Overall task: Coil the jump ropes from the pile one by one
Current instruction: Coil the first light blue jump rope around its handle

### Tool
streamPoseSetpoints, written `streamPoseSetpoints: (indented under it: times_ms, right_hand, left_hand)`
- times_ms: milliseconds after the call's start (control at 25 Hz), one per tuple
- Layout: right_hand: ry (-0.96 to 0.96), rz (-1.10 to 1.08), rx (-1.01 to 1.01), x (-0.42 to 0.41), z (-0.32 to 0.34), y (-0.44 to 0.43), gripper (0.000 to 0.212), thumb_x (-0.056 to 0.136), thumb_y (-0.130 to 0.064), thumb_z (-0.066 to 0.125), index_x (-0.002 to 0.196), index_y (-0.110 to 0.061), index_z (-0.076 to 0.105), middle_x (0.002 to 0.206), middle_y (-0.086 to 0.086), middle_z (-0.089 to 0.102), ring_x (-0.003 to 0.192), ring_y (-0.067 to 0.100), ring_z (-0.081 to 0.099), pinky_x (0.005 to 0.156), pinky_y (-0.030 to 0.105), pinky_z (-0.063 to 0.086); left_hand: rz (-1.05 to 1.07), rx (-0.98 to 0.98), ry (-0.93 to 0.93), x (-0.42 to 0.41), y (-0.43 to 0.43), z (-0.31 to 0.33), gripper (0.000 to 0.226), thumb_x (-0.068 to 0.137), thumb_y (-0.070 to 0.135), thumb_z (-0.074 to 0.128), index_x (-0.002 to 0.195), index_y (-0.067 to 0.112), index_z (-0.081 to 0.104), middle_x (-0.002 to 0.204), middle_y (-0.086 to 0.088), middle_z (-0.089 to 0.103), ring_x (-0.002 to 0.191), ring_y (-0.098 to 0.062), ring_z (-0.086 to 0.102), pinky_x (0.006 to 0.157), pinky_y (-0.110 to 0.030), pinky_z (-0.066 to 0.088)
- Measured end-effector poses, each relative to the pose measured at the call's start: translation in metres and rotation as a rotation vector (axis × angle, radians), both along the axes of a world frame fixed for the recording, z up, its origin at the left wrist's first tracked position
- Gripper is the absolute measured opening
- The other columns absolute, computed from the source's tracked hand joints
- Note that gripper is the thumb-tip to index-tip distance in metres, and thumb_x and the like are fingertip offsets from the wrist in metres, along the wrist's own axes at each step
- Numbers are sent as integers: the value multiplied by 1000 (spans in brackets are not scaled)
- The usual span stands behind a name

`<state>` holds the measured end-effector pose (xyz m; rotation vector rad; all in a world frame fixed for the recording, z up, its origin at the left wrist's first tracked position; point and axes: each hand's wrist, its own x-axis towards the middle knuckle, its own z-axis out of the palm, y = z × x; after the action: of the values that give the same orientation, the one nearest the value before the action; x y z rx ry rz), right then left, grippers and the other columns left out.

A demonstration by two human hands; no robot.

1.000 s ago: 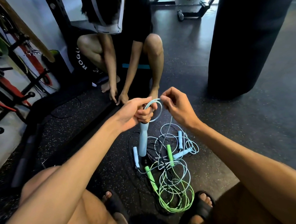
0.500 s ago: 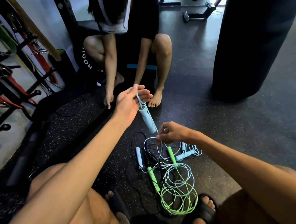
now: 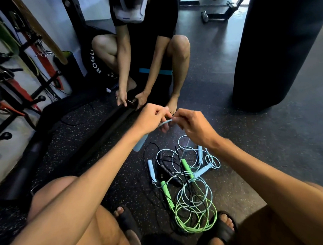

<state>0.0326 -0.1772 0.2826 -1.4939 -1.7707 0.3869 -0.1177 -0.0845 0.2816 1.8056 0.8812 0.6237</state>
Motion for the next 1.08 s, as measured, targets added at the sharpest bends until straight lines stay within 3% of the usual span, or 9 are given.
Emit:
streamPoseSetpoints:
  times_ms: [160,360,520,600,720,840,920,1080]
  right_hand:
    - [195,-97,-5,13,3,8,7,92,-12,62,85,-10,64,65,-12,57,57,0,49,59,16,39]
    - [496,-105,-99,12,5,9,9,97,-12,56,91,-6,54,65,-8,57,56,1,49,57,18,41]
    - [723,-118,-350,13,-8,12,16,101,-16,44,88,-11,52,71,12,56,64,24,54,70,51,50]
    - [787,-36,-552,15,-18,8,17,97,-6,36,91,-7,52,74,24,64,68,33,62,75,50,51]
    - [557,96,-844,17,-39,1,11,94,-2,40,99,-3,50,95,30,71,76,30,64,64,32,49]
    - [346,181,-993,19,-64,-4,5,94,-10,57,95,-8,53,101,21,73,88,31,66,64,28,49]
    - [291,166,-971,17,-69,-6,12,93,-16,64,91,-10,54,101,22,73,91,32,71,70,32,56]
    - [248,196,-758,10,-51,-8,13,92,-13,64,87,-6,55,78,12,71,63,19,69,58,29,56]
  left_hand:
    - [-212,-264,40,-2,-11,6,49,106,25,33,81,-1,67,47,-6,41,37,-14,34,40,-21,27]
    - [-326,-554,-119,1,-14,17,36,103,25,35,81,5,55,46,6,22,42,-9,16,47,-27,16]
    - [-288,-680,-391,1,-13,19,32,104,24,33,83,8,50,46,9,21,42,-8,13,46,-25,17]
    - [-210,-720,-507,-1,-10,22,32,105,25,31,86,8,51,48,8,24,42,-7,19,46,-22,22]
    - [-26,-692,-640,-1,-7,24,32,106,21,30,92,4,53,51,3,41,44,-10,40,49,-22,39]
    - [116,-604,-721,0,-1,19,33,106,18,31,93,1,57,61,-4,65,57,-16,65,61,-27,56]
    - [157,-506,-722,-1,3,15,34,106,16,29,95,-2,56,68,-10,70,65,-24,71,68,-32,59]
    - [266,-247,-587,0,6,7,31,106,14,32,101,-8,53,79,-25,68,67,-30,72,67,-34,60]
